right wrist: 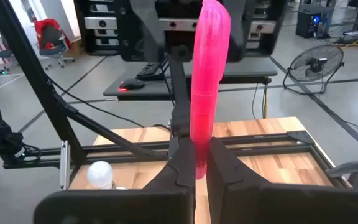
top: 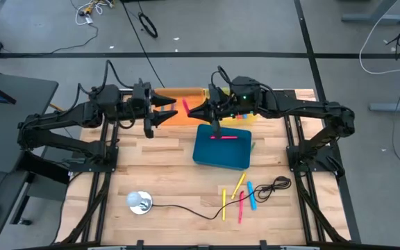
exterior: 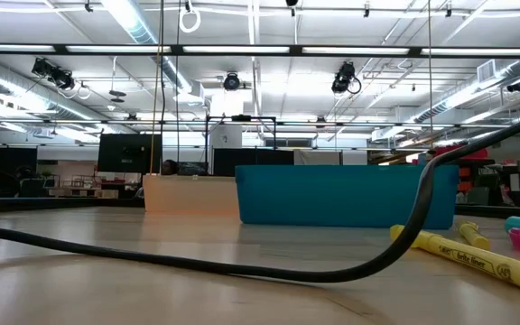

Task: Pick & Place Markers
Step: Put the small pink highlighter into the orange transparent bin

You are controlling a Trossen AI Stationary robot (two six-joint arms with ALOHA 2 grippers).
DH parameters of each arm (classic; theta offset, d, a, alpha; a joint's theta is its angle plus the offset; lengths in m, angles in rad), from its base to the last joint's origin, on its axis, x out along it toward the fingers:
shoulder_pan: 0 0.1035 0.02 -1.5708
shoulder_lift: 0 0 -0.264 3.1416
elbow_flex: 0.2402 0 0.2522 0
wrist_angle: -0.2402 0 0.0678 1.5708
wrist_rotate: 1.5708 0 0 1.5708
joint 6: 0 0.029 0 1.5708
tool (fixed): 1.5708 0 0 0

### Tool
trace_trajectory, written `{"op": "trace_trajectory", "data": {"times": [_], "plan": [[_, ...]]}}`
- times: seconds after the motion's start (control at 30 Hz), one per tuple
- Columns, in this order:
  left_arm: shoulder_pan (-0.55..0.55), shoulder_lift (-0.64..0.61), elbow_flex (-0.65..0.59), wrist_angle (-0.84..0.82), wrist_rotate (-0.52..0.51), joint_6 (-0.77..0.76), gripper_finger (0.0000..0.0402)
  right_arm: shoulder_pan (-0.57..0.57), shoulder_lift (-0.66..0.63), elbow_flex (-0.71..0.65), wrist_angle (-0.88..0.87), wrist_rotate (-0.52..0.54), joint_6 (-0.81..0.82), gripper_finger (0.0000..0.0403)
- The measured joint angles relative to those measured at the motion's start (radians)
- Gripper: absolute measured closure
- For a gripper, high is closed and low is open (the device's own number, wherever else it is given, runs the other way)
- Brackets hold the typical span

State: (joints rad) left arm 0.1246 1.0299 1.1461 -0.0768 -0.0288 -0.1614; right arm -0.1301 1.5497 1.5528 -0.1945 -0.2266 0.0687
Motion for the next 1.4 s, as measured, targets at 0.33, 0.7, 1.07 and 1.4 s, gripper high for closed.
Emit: {"op": "trace_trajectory", "data": {"times": [0.33,0.7,1.07,1.4], "plan": [[-0.001,0.120,0.096,-0.018,0.054,0.024,0.0189,0.021,0.000,0.001,0.023,0.009,0.000,0.0401],[-0.006,0.177,0.137,-0.027,0.118,0.011,0.0228,0.040,-0.004,0.001,0.018,0.028,-0.006,0.0401],[-0.006,0.175,0.137,-0.031,0.120,0.009,0.0355,0.041,-0.024,0.001,0.015,0.053,-0.007,0.0400],[-0.007,0.175,0.137,-0.028,0.105,-0.012,0.0345,0.041,-0.024,0.001,0.013,0.051,-0.007,0.0354]]}}
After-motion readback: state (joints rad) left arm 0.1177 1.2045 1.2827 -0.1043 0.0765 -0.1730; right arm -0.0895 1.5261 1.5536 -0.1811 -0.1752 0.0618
